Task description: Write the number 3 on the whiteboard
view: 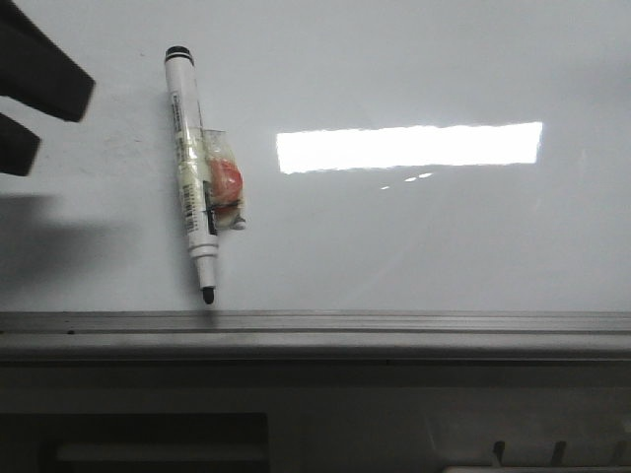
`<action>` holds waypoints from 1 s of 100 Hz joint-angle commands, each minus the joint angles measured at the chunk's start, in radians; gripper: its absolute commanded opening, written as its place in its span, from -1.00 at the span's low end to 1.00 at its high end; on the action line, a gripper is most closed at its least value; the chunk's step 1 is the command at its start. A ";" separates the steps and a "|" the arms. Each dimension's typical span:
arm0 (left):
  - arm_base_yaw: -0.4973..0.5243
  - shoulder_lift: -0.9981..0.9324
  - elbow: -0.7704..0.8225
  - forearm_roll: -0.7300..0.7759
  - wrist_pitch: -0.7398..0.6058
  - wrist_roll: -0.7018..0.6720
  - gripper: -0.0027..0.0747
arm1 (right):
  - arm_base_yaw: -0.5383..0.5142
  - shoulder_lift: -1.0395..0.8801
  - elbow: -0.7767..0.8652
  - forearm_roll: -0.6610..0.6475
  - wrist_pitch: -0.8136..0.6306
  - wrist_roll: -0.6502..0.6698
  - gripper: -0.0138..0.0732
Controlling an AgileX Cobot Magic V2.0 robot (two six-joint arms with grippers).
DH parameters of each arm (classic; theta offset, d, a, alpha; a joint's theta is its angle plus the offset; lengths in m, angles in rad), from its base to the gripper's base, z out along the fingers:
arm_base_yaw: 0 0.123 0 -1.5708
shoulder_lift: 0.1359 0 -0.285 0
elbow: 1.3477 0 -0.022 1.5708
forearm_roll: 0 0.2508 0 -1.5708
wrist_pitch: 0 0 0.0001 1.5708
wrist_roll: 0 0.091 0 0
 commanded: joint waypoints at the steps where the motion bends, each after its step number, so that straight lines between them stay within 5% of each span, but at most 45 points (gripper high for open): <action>1: -0.080 0.032 -0.038 -0.072 -0.070 0.014 0.04 | 0.016 0.014 -0.036 -0.001 -0.060 -0.003 0.24; 25: -0.282 0.148 -0.038 -0.074 -0.286 0.014 0.04 | 0.030 0.014 -0.036 -0.001 -0.057 -0.003 0.24; 46: -0.302 0.232 -0.038 -0.080 -0.401 0.002 0.02 | 0.030 0.014 -0.036 -0.001 -0.057 -0.003 0.24; 55: -0.302 0.258 -0.038 -0.080 -0.408 0.002 -0.21 | 0.030 0.014 -0.036 -0.001 -0.057 -0.003 0.24; 67: -0.302 0.261 -0.041 -0.080 -0.377 0.013 -0.99 | 0.033 0.014 -0.056 0.004 -0.040 -0.003 0.24; 82: -0.302 0.221 -0.096 -0.080 -0.264 0.151 -0.99 | 0.117 0.024 -0.144 0.005 -0.001 -0.041 0.24; 100: -0.302 0.156 -0.259 0.001 -0.002 0.482 -0.99 | 0.392 0.143 -0.329 0.024 0.159 -0.284 0.24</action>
